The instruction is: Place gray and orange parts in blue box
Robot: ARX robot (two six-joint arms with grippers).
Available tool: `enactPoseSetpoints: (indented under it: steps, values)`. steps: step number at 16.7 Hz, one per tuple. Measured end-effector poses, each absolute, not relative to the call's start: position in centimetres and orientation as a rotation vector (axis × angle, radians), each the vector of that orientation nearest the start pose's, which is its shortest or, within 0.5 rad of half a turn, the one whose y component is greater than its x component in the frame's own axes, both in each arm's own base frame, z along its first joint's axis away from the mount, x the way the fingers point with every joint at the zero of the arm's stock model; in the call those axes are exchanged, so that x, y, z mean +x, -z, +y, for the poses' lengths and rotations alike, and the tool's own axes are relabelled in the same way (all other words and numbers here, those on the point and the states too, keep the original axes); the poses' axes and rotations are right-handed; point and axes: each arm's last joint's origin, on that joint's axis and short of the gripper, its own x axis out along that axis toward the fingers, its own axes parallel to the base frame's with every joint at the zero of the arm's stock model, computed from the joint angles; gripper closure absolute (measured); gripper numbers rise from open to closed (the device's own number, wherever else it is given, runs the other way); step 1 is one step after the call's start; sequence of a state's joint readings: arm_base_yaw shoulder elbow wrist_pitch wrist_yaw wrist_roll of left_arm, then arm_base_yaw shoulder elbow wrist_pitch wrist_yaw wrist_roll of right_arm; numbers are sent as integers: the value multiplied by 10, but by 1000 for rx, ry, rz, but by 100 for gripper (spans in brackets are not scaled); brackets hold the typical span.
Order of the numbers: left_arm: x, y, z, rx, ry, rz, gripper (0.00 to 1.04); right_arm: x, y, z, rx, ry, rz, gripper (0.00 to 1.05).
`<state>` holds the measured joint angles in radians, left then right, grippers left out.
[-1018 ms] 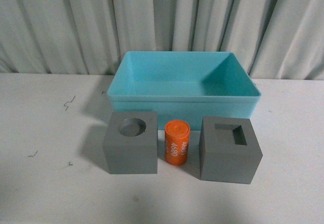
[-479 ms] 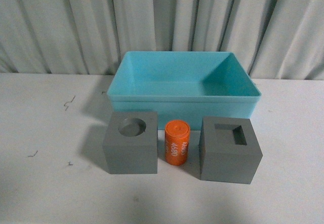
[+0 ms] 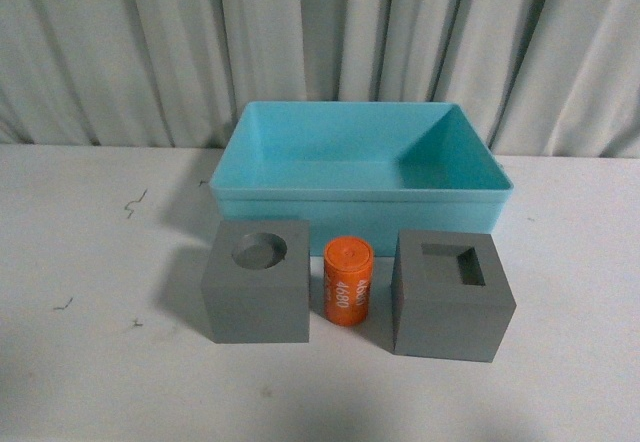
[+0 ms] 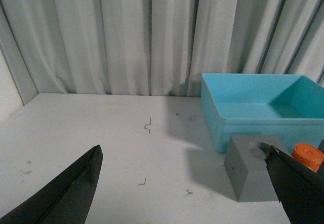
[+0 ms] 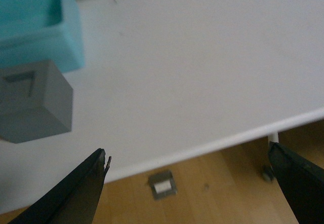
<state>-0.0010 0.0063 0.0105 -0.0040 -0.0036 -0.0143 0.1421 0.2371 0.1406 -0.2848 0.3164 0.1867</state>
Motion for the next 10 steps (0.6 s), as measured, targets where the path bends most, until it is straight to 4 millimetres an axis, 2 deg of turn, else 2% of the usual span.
enactPoseSetpoints:
  steps: [1,3,6,7,10]
  values:
    - [97,-166,0,-14,5,-3,7,113,-167,8,158,283,472,6]
    - [97,-166,0,-14,-1,0,7,131,-164,2,222,225,582,6]
    - [97,-166,0,-14,0,0,7,165,-181,-24,164,146,600,6]
    - [97,-166,0,-14,0,-1,7,179,-186,-27,131,103,600,6]
    - [97,-166,0,-14,0,-1,7,222,-181,-14,46,-37,641,6]
